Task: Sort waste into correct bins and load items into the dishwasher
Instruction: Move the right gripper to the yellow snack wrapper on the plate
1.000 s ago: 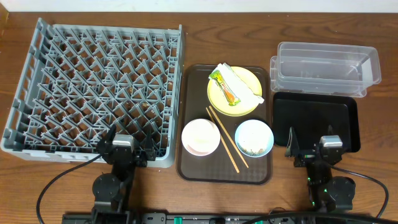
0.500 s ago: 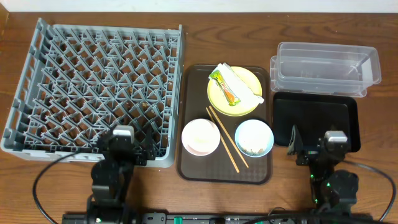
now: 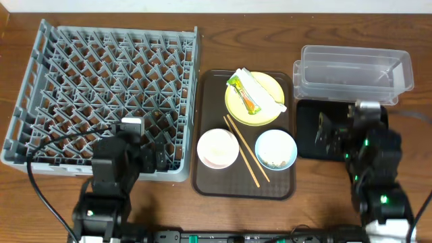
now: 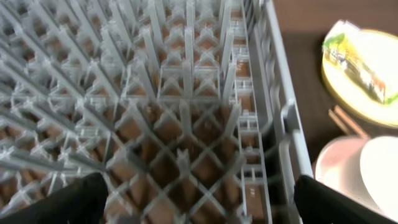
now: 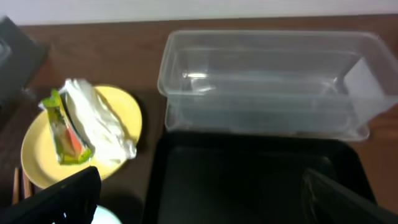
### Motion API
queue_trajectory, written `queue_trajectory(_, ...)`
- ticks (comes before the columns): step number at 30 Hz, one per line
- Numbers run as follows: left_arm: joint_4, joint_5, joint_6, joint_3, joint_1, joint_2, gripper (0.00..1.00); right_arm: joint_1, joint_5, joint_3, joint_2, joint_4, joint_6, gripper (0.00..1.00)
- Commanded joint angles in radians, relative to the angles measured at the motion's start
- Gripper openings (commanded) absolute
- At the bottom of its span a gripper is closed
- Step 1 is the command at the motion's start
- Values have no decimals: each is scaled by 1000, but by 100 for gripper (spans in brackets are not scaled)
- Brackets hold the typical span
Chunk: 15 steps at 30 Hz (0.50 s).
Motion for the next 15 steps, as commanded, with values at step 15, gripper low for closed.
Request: queue_trajectory(15, -195, 63, -23, 167, -4, 48, 98, -3, -146, 220, 186, -117, 7, 99)
